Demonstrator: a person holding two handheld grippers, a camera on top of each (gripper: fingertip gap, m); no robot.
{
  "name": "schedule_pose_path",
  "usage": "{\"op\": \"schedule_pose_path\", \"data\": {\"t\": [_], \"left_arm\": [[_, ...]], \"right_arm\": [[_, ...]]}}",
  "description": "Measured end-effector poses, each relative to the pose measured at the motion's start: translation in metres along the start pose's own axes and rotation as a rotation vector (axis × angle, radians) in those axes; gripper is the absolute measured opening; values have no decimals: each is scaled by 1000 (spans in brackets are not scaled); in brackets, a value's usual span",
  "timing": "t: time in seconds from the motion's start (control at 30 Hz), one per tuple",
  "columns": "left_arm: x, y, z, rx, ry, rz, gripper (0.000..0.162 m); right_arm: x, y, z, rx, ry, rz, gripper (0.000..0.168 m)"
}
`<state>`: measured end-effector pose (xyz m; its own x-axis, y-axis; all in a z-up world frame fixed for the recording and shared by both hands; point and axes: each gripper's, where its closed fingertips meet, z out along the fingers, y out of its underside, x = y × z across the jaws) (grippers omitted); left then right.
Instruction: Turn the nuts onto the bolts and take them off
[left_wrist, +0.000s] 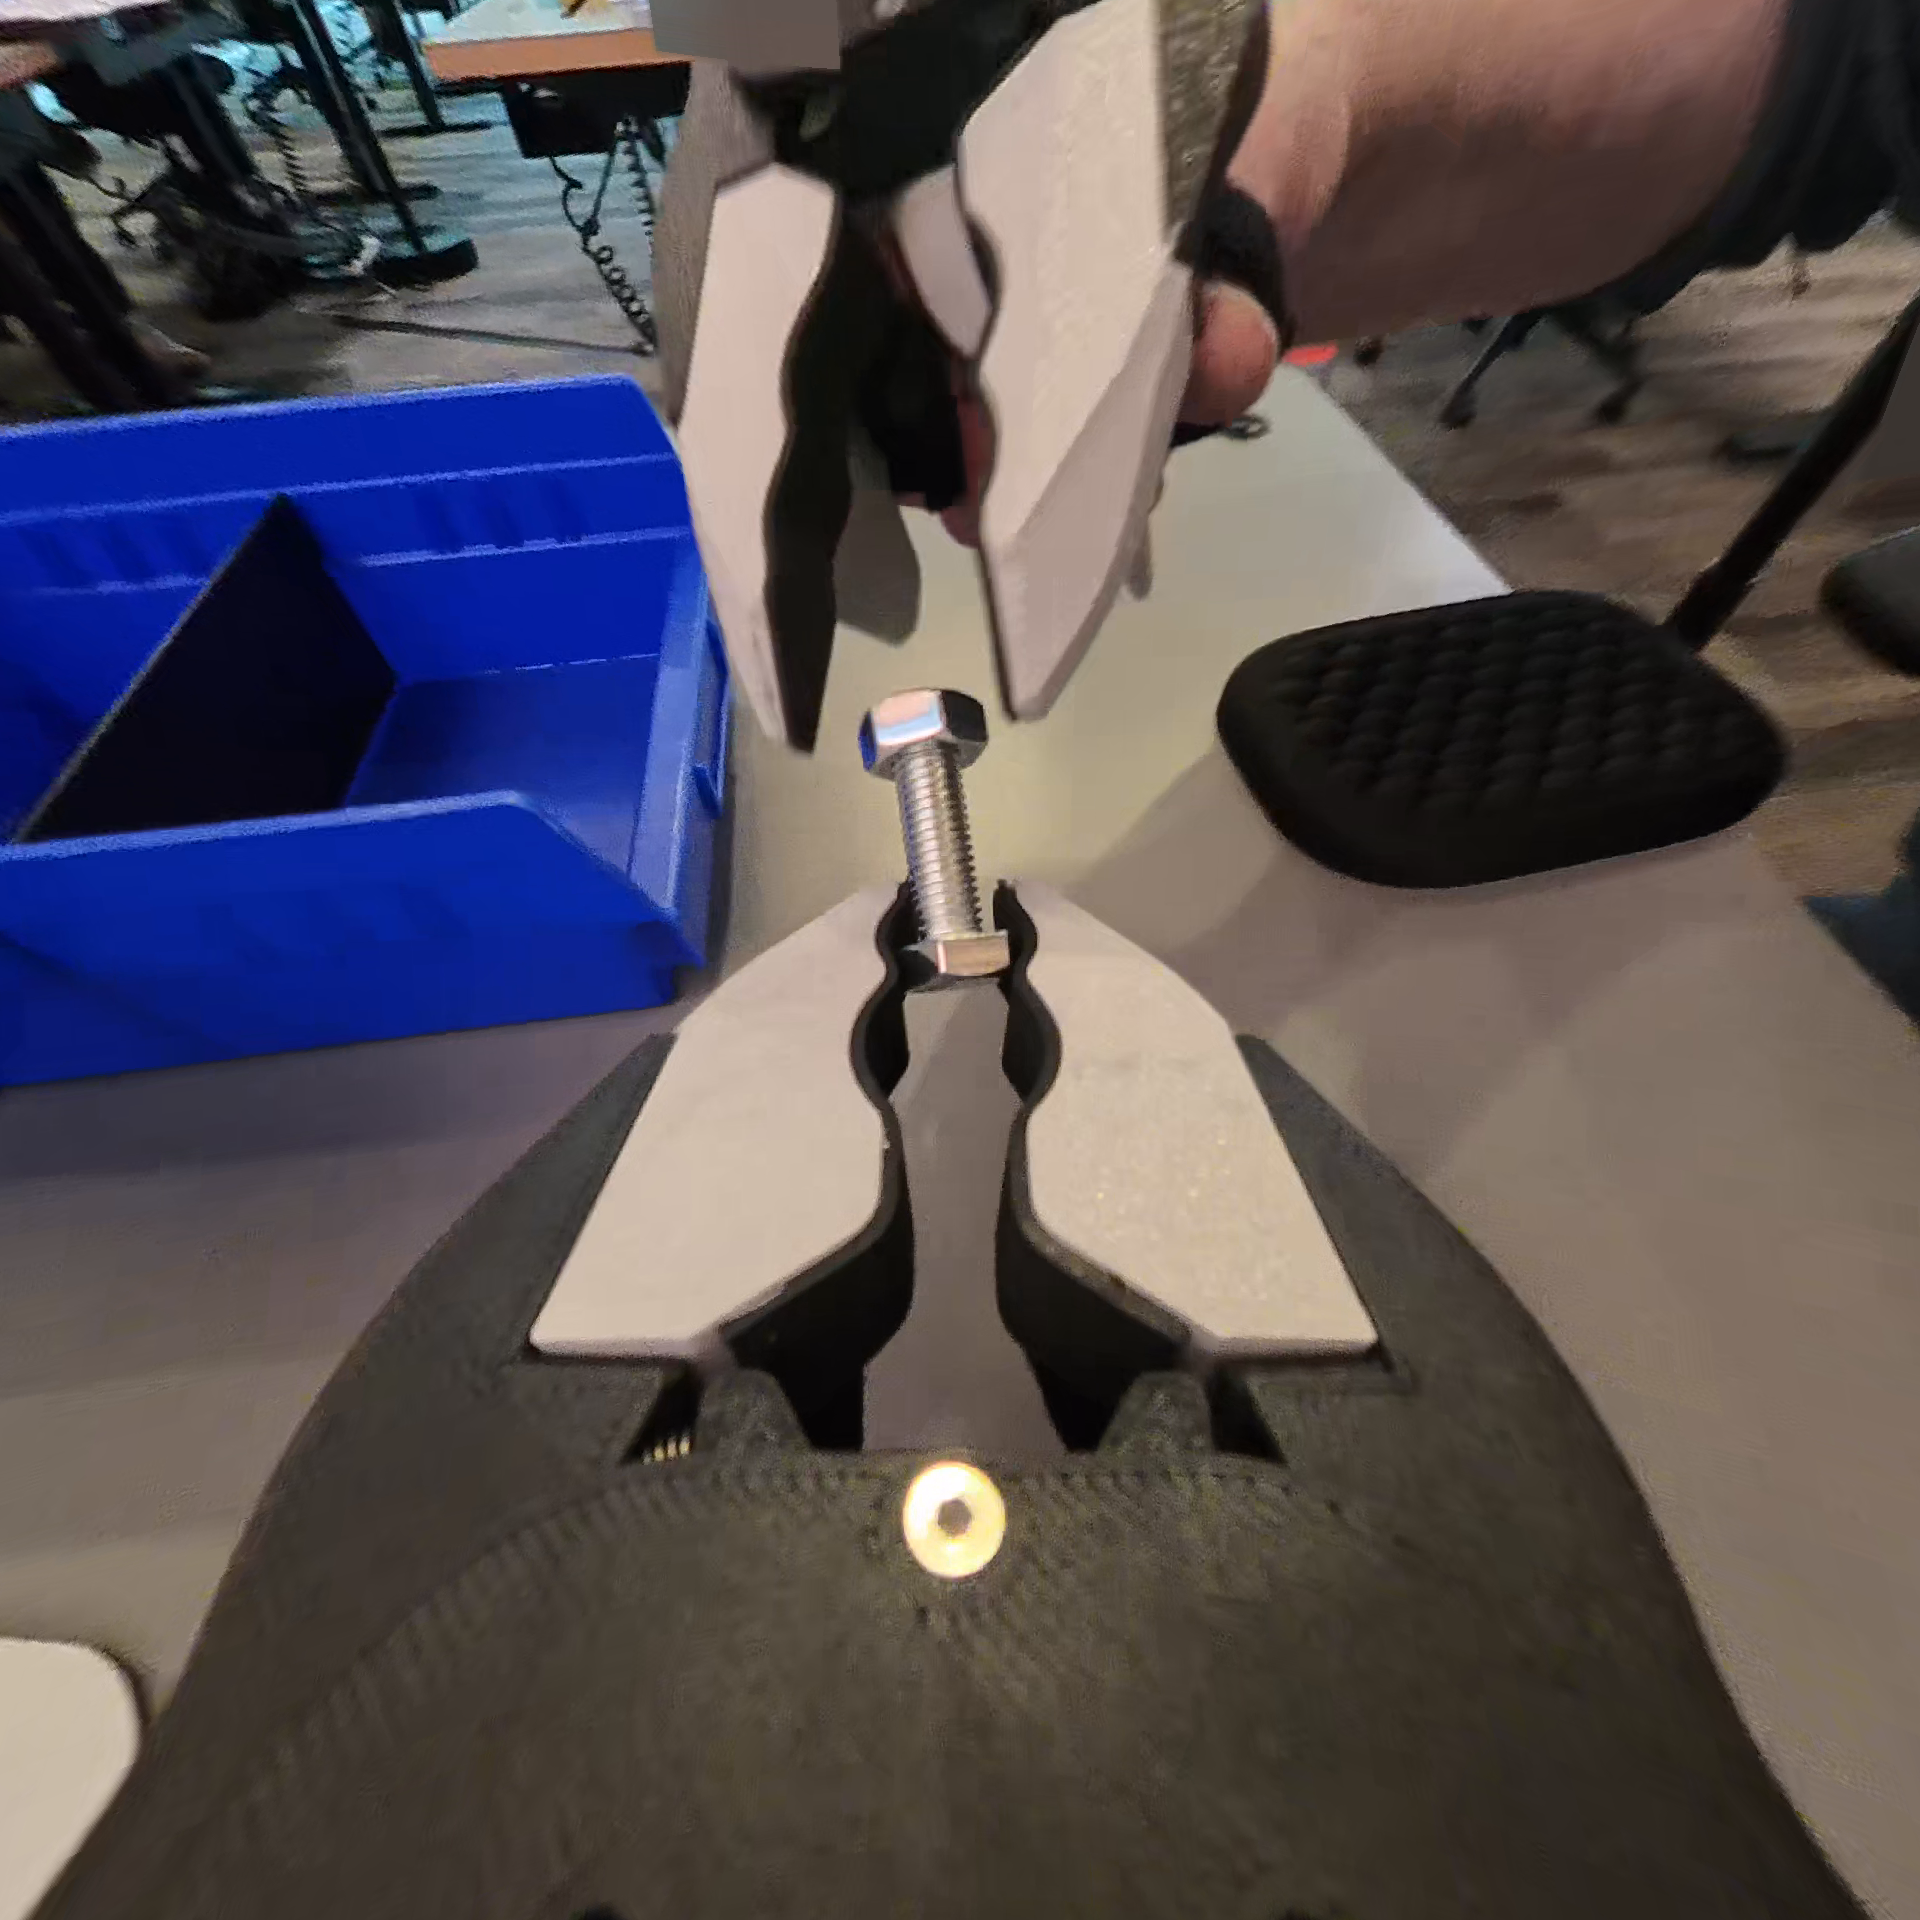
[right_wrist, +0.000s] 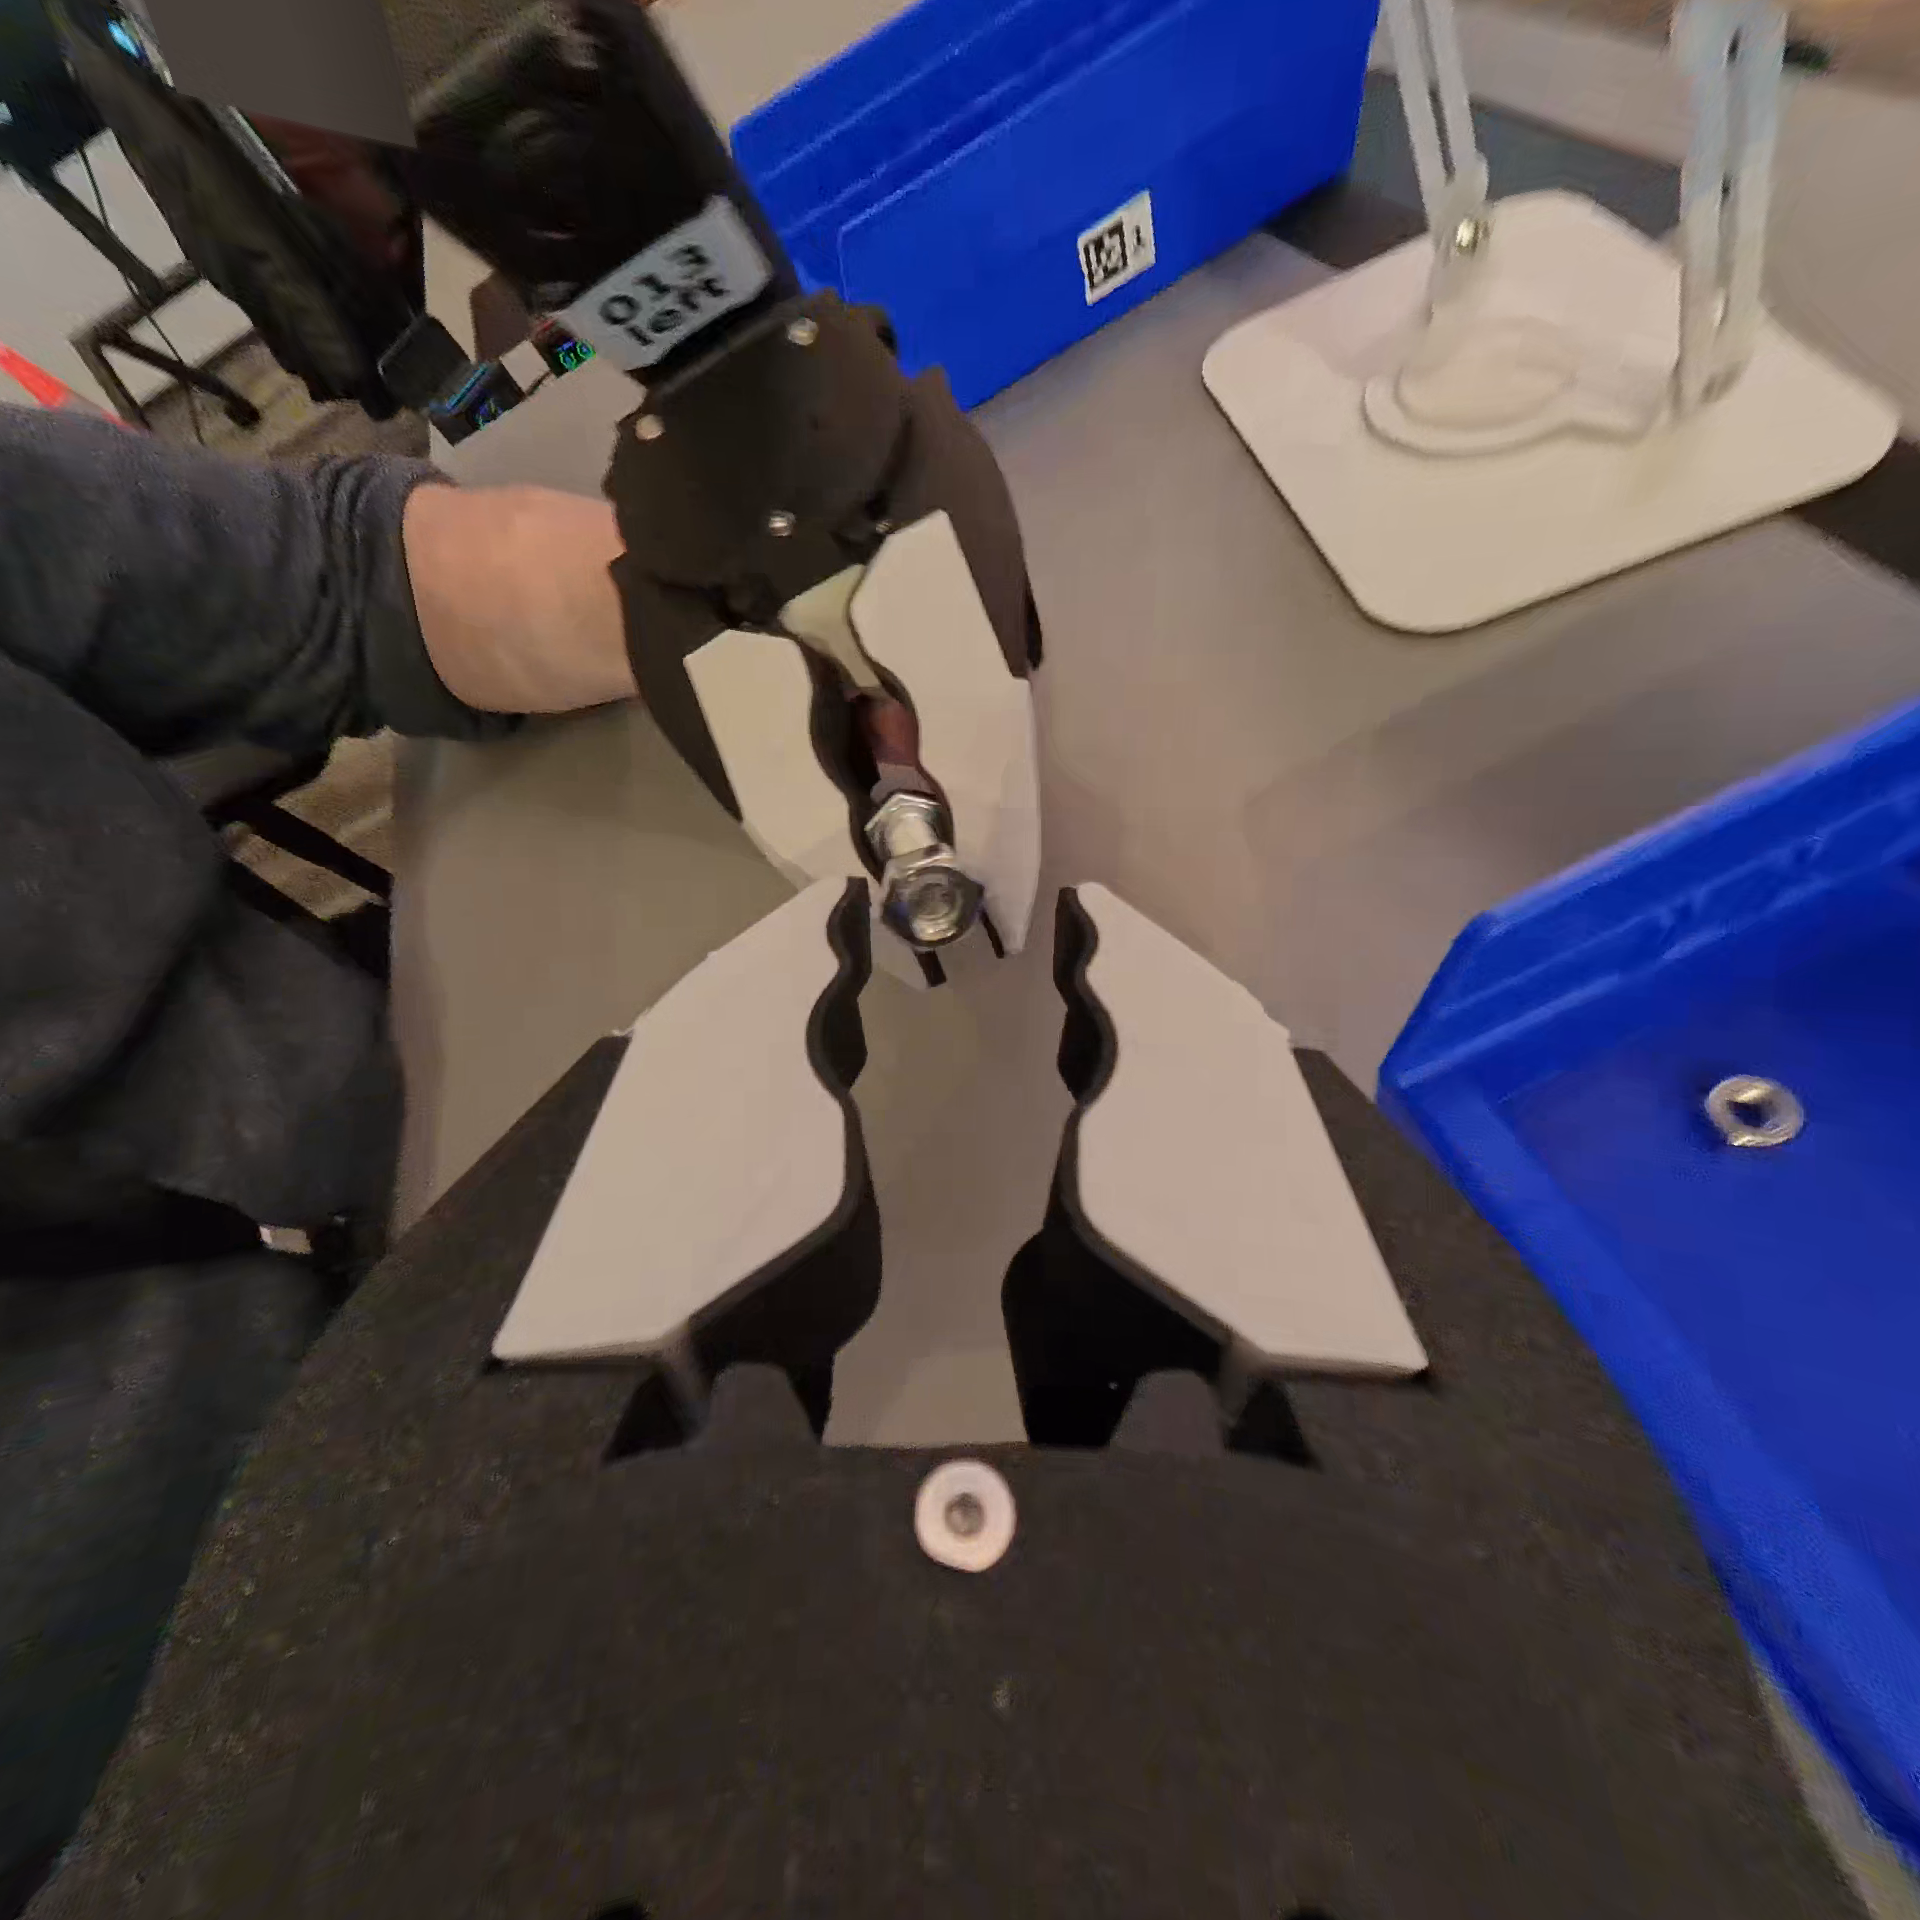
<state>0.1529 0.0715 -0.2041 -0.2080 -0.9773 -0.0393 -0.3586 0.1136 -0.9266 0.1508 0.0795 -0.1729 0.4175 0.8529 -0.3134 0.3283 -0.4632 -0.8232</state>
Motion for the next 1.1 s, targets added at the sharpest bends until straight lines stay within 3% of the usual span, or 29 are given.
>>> {"op": "schedule_pose_path", "data": {"t": [0.07, 0.13, 0.27, 0.57, 1.03, 1.1], "left_arm": [[1, -1, 3, -19, -29, 36, 14], [-1, 2, 5, -43, -55, 55, 14], [-3, 7, 6, -56, -58, 48, 14], [-13, 16, 9, -159, -162, 90, 21], [-12, 16, 10, -167, -183, 118, 15], [-15, 15, 9, -166, -209, 131, 15]], "right_arm": [[1, 4, 5, 6, -29, 78, 31], [-1, 7, 8, 3, -52, 95, 19], [0, 8, 10, -12, -10, 36, 18], [5, 10, 13, -227, 225, -209, 19], [2, 6, 13, -202, 267, -214, 19], [1, 4, 13, -187, 264, -202, 29]]}}
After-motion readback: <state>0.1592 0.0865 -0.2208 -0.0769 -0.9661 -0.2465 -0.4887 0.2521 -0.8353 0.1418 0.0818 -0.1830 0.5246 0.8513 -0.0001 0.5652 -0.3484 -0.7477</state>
